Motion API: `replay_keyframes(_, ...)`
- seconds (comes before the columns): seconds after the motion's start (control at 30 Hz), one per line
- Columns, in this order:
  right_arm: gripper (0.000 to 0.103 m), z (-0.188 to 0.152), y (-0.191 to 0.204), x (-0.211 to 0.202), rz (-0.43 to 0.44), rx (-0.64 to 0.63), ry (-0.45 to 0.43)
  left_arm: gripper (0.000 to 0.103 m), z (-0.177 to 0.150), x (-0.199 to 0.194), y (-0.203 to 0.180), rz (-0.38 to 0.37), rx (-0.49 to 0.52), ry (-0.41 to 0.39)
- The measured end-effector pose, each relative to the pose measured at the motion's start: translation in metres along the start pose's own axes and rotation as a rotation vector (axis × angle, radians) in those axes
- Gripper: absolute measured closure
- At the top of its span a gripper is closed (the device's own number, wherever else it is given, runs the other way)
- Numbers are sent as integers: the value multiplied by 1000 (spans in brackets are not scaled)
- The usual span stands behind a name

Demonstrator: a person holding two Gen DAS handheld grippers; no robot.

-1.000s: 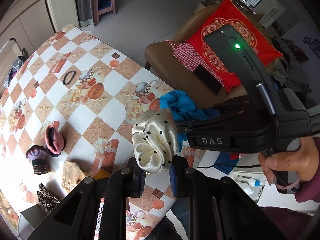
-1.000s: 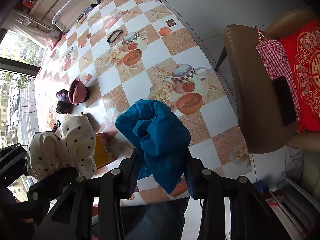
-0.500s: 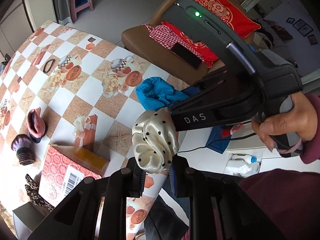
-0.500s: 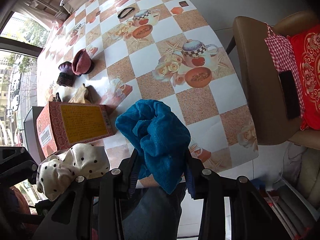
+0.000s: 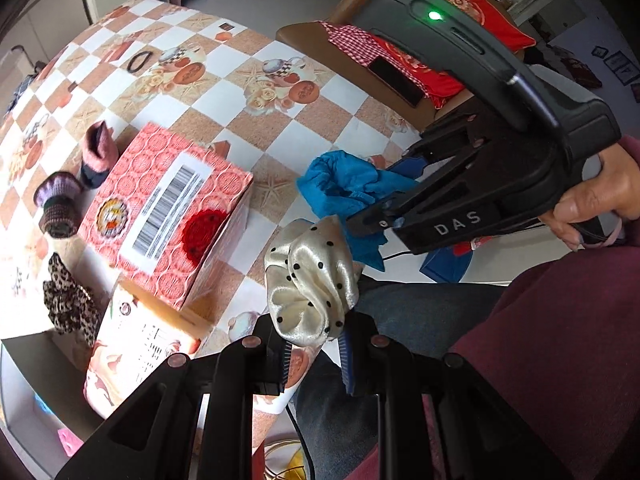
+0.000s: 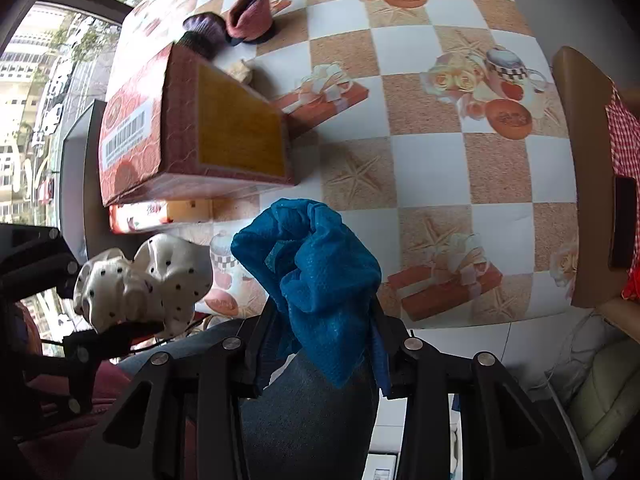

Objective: Organize soft objects
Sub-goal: 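Lift the blue cloth with the right tool while the left tool lifts the polka-dot scrunchie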

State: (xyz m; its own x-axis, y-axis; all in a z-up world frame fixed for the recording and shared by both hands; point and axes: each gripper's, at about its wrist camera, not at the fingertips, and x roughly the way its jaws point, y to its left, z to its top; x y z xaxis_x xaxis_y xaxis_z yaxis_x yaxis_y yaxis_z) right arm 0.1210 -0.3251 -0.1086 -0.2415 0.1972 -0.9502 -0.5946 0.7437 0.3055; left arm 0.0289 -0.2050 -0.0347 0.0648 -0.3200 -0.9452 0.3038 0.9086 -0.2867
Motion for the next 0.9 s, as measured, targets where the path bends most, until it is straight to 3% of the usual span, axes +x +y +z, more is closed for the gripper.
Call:
replay_keyframes(0.47,62,2,82,29,-8,-329,126,82,-88,-8,65,125,-336,-16)
replay_keyframes(0.9,62,16,156,37,-6,-585,175,82,-140,-37,99,204,-585,-90)
